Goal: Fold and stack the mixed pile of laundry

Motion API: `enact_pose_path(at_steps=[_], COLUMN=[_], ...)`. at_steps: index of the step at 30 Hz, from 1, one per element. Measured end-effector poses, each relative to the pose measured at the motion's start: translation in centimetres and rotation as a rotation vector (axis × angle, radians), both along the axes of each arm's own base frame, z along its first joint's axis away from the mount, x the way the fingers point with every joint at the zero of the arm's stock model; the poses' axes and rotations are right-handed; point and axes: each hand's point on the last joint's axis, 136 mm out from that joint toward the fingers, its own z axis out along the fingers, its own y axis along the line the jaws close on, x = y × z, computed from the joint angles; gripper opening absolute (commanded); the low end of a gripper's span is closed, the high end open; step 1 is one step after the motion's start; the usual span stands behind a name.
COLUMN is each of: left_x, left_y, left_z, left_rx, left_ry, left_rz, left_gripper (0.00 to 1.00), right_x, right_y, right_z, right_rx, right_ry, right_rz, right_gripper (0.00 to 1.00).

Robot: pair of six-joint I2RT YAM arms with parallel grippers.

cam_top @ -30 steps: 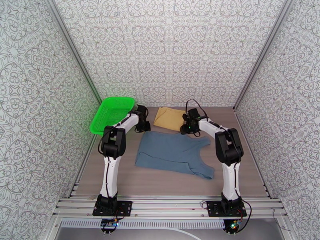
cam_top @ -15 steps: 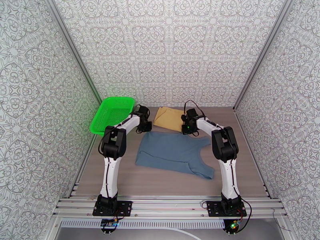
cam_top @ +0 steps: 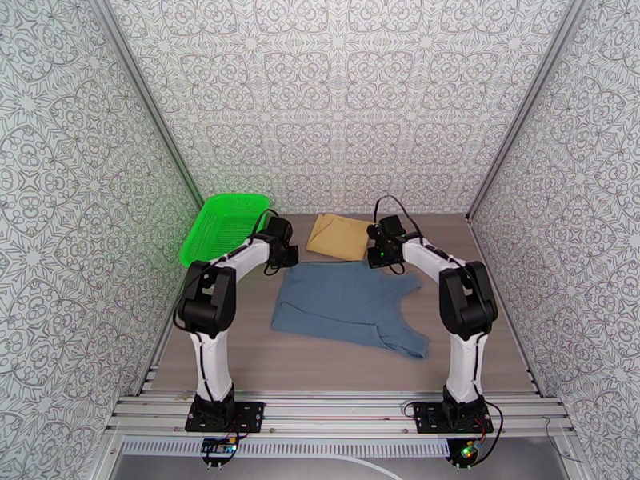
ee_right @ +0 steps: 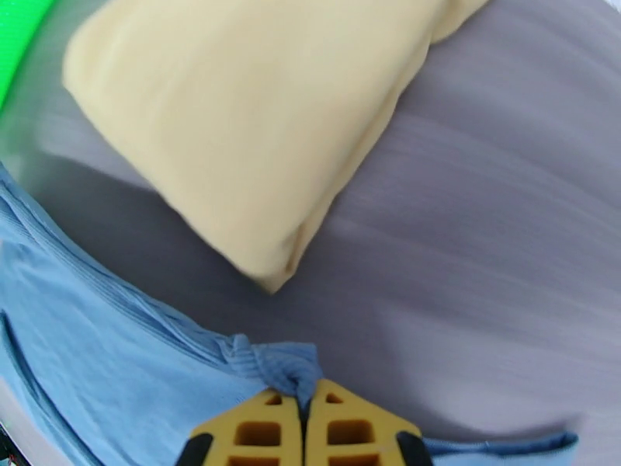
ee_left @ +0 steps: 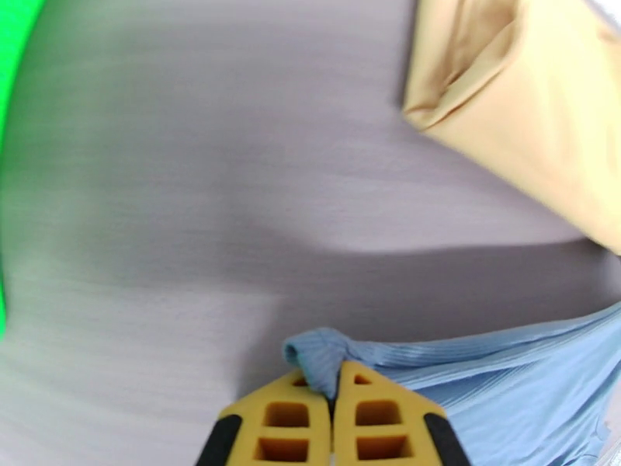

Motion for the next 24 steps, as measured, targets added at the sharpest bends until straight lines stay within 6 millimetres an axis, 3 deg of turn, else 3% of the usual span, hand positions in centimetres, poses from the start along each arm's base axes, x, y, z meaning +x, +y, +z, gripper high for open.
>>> enact_pose_path(at_steps=[9, 20, 24], left_x=[-0.8, -3.6, -4.8], left_y=[0.2, 0.3, 0.1], left_z=[0.2, 1.2, 0.6], left_rx=[-0.015, -0.035, -0.037], left_ry=[-0.055, -0.101, -0.099], left_rz=[0.000, -0.001, 0.002], left_gripper=[0.00, 0.00, 0.00], right_x=[-2.2, -5.2, -6.6], right_y=[0.0, 0.1, 0.5], right_z=[-0.7, -0.8, -1.2], right_rx=[0.031, 0.057, 0.061], right_ry=[0.010, 0.007, 0.015], right_rz=[0.018, 0.018, 0.024], right_gripper=[0.00, 0.00, 0.00])
